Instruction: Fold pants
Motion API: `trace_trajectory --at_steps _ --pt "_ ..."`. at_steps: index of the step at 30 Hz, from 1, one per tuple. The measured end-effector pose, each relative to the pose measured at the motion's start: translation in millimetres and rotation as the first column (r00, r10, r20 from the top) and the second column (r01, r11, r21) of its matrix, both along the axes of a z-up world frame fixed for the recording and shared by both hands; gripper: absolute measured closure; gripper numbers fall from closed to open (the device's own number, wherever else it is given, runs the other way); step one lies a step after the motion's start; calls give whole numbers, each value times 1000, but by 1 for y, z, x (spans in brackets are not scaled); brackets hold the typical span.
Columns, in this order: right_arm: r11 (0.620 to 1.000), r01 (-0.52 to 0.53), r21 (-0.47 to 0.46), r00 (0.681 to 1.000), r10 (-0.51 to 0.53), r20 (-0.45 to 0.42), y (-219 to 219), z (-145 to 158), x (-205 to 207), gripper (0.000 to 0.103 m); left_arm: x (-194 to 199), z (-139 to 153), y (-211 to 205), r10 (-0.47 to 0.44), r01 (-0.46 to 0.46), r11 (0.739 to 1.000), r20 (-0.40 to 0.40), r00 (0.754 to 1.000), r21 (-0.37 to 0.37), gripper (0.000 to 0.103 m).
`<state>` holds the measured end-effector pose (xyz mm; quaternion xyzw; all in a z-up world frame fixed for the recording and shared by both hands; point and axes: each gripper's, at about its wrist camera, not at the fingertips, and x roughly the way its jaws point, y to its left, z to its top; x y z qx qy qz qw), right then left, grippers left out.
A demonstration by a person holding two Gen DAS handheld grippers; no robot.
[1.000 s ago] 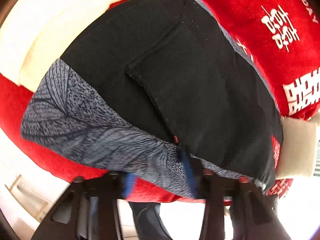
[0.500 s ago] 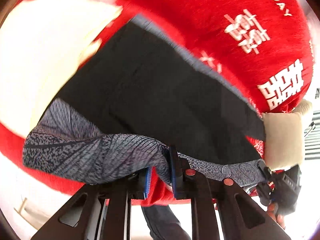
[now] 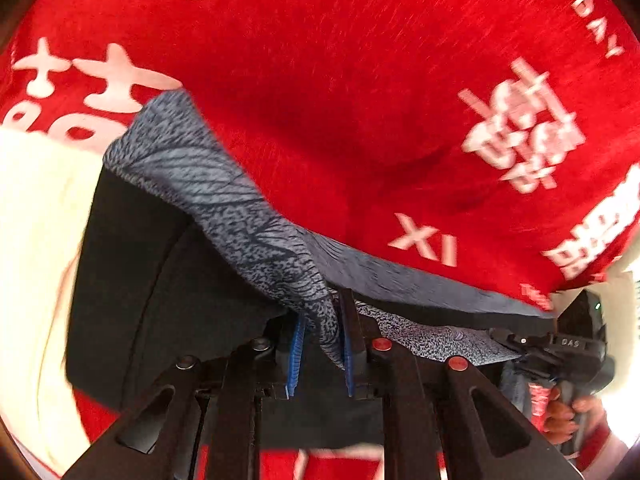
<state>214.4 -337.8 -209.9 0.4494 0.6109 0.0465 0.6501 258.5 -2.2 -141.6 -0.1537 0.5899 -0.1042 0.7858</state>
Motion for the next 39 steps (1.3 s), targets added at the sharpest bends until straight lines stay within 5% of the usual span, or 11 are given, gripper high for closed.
trace_trajectory --at_steps 6,8,9,11,14,16,19,24,29,32,39 --pt "996 -50 76 995 56 -80 -7 -30 24 86 22 -16 -2 47 -44 998 -55 997 49 75" --pt "993 -72 89 994 79 -74 -5 -21 27 73 20 -7 -3 46 -42 997 -58 997 65 74" --pt "992 -85 97 994 90 -58 -4 -13 30 51 18 0 -4 42 -37 995 -47 998 97 71" --pt "992 -88 92 996 89 0 -4 7 34 27 13 12 -4 59 -57 982 -6 998 182 23" --pt "990 -110 85 992 105 65 -1 34 33 27 8 25 1 77 -83 968 31 997 237 23" --pt "986 -162 24 983 159 89 7 46 24 53 7 19 -2 69 -67 968 -2 998 241 22" --pt "962 -266 -54 963 268 38 26 32 14 62 0 -7 -27 6 12 963 -65 998 268 22" --pt "889 -362 -281 930 366 -38 20 2 12 85 -10 -54 -65 -72 105 886 -90 993 452 16" --pt "960 -214 -180 973 227 51 -16 24 -5 77 -20 -41 -80 -102 153 870 -133 986 469 15" --pt "961 -158 -227 979 183 91 -31 48 -33 46 -38 -21 -99 -144 180 875 -114 983 449 15" --pt "946 -5 -323 999 21 47 -66 77 -145 43 -94 -9 -177 -320 349 888 -145 936 299 15"
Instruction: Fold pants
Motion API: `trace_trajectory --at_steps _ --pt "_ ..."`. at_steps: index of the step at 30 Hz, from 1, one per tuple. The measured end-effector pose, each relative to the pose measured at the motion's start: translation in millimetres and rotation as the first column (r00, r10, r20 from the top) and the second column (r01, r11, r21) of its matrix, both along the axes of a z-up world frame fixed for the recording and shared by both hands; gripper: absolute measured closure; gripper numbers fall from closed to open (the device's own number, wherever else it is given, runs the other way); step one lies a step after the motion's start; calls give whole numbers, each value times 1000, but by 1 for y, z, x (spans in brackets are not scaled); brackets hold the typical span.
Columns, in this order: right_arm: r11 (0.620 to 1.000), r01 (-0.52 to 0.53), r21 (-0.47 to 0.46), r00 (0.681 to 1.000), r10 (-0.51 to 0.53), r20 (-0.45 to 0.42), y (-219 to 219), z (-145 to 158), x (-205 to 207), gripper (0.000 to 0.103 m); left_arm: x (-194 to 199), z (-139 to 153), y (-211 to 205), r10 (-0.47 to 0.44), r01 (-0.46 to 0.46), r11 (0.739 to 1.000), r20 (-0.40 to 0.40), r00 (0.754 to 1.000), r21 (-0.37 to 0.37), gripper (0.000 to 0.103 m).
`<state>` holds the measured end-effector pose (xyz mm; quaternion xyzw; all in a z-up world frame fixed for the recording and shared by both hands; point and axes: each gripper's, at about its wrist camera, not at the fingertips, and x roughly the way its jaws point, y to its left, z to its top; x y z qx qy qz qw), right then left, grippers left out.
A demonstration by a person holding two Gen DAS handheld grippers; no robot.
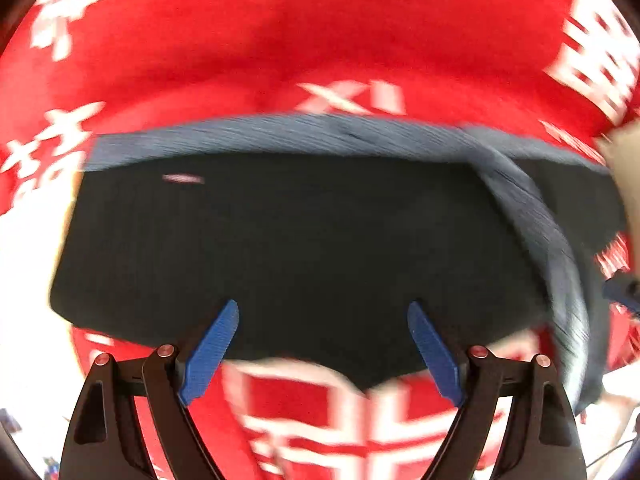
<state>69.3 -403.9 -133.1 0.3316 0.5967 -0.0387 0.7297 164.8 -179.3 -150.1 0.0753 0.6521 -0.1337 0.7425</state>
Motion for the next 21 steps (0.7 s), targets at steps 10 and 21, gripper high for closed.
trace_trajectory --at_steps 10,21 --pt "954 271 -124 950 -286 -122 -13 -14 -201 43 -87 -1 -85 -237 227 962 -50 970 -152 15" --pt "939 328 -101 935 -338 -104 -23 -63 -265 43 -129 -14 -84 -292 279 951 -93 952 -131 15"
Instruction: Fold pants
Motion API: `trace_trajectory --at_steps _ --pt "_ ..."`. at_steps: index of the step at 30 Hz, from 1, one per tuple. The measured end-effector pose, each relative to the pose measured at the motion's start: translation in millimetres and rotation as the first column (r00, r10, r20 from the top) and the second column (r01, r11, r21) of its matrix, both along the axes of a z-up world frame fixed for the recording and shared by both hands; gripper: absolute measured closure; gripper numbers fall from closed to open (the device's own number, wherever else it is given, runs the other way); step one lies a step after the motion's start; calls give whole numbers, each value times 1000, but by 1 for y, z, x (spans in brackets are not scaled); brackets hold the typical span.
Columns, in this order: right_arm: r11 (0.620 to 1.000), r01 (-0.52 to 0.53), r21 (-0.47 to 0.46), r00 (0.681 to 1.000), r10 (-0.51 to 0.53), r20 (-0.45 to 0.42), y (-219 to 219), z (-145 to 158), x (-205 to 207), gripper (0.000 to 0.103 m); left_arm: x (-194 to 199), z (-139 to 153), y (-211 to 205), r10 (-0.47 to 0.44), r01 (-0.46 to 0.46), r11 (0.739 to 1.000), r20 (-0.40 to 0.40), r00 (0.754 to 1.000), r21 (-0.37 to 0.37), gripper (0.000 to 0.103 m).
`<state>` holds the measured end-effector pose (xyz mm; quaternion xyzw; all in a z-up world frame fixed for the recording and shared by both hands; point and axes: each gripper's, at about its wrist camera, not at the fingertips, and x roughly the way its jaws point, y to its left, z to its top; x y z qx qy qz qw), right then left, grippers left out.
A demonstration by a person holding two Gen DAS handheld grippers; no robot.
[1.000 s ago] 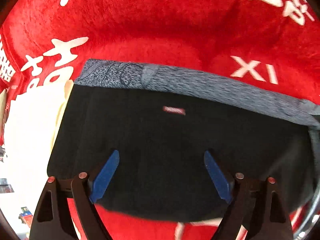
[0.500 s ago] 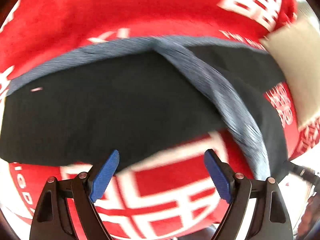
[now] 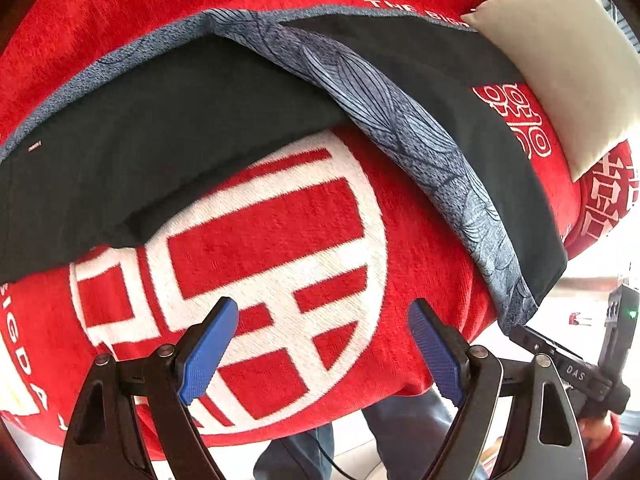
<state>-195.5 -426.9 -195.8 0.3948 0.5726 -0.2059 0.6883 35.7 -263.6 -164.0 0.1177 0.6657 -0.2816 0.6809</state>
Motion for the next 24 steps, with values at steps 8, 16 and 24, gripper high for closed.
trace_trajectory --at_steps 8,16,24 --pt "982 -84 171 993 68 100 -13 -10 23 100 -2 -14 -34 43 -42 999 -32 999 29 15" --pt "967 -165 192 956 109 272 -92 87 70 100 28 5 -54 114 -115 992 13 993 51 15" --pt "961 -243 135 905 174 387 -199 145 184 100 65 30 -82 199 -205 978 107 974 43 15"
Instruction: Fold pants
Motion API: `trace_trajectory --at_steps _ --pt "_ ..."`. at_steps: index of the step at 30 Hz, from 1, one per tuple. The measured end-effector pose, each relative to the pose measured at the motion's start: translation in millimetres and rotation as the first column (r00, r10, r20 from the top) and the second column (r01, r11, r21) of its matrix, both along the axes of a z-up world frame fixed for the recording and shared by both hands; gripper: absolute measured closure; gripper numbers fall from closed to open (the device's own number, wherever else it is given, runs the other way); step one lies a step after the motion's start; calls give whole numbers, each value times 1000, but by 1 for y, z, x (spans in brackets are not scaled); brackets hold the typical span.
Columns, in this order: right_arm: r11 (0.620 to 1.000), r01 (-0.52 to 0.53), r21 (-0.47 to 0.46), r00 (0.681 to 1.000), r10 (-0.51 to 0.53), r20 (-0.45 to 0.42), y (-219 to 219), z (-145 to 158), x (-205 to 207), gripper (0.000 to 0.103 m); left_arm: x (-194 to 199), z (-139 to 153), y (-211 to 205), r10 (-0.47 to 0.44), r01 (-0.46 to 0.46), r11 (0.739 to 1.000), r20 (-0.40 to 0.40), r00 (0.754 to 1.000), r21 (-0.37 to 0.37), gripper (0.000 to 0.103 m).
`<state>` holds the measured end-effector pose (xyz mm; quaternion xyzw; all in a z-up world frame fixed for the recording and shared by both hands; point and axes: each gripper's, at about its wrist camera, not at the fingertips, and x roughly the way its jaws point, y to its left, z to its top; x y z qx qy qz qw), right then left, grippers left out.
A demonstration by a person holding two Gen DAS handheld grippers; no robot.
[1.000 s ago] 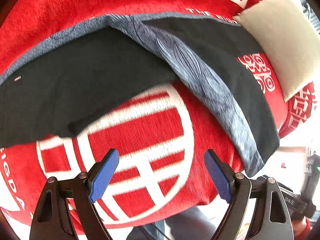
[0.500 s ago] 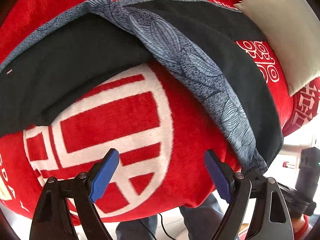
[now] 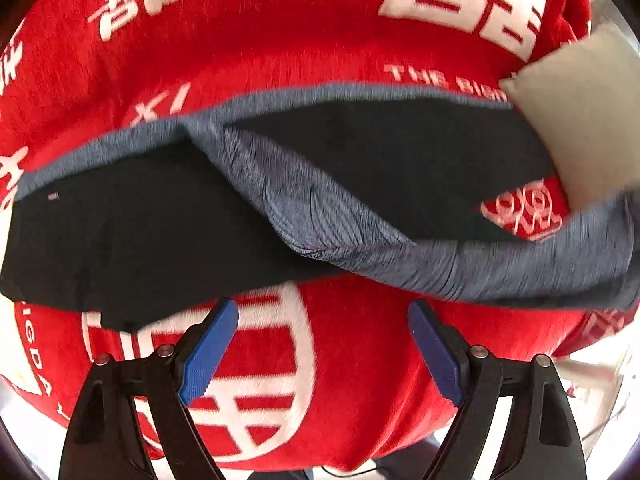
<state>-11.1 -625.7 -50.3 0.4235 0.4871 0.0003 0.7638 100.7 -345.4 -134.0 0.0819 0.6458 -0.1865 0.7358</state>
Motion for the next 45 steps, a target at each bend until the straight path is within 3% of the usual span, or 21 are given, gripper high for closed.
trace_trajectory --at_steps 5,12,15,17,19,20,25,30,34,36,41,44,45 --pt "998 -39 -58 999 39 -14 -49 8 87 100 21 -7 -39 9 -8 1000 33 999 -8 15" --pt "975 -145 -170 984 124 -130 -74 -37 161 98 89 -34 -89 98 -97 995 74 992 -23 15" --pt "964 -164 -209 973 123 -197 -79 -59 172 95 109 -48 -95 125 -125 992 66 990 -6 15" --pt "963 -165 -213 968 116 -222 -83 -68 175 83 120 -58 -98 133 -134 991 63 989 22 15" --pt "961 -142 -236 968 85 -235 -89 -69 176 47 131 -69 -98 134 -137 989 59 989 60 15" --pt "961 -123 -246 975 71 -211 -91 -64 175 44 134 -70 -98 134 -138 988 62 989 64 15" --pt "953 -108 -282 988 73 -134 -87 -35 170 43 147 -62 -96 148 -153 985 71 986 83 15" --pt "915 -213 -342 966 143 -217 -69 -45 157 46 144 -50 -83 164 -175 979 99 981 108 15" --pt "839 -398 -370 911 313 -269 -44 -65 175 46 140 -47 -71 150 -164 979 118 982 124 15" --pt "791 -494 -359 866 415 -278 -29 -75 189 46 137 -49 -70 125 -139 983 116 985 121 15" --pt "600 -711 -367 699 657 -281 19 -93 224 46 139 -50 -70 51 -64 992 117 992 110 15" --pt "458 -828 -323 553 761 -339 42 -118 237 46 134 -56 -70 48 -60 992 106 993 114 15" --pt "423 -852 -309 517 769 -374 50 -126 237 55 133 -58 -68 58 -69 991 101 993 111 15"
